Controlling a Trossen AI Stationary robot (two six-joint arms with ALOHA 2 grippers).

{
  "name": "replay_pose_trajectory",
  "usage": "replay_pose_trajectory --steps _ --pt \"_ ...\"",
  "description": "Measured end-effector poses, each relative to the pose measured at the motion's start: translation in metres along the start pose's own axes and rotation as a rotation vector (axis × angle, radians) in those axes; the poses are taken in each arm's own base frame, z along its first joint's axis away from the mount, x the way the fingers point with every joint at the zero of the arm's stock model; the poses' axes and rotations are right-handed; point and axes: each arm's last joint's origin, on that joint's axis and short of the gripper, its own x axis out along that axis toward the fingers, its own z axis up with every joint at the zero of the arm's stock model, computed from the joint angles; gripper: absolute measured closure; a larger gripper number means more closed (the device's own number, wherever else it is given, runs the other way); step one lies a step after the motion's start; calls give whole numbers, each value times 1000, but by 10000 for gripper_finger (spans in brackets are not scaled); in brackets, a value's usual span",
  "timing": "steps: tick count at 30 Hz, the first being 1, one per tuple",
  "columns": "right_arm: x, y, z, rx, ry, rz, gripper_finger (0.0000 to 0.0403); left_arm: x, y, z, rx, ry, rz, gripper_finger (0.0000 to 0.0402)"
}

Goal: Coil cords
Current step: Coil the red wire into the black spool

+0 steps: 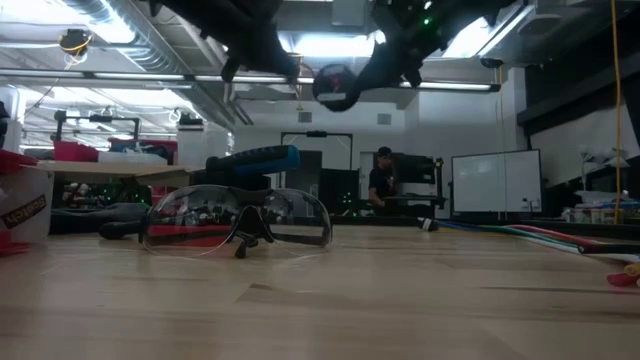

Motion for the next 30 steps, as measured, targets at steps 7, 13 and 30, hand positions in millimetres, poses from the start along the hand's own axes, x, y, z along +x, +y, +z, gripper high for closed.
replay_pose_trajectory --steps 7,13,30 --pt "18 2 -5 11 2 -11 401 0 -1 2 -12 -14 -34 401" --pt "33 5 -7 19 -34 -7 401 0 -3 4 -27 -29 -79 401" --pt "49 8 5 131 -232 12 402 -1 -16 3 -95 -49 -139 401"
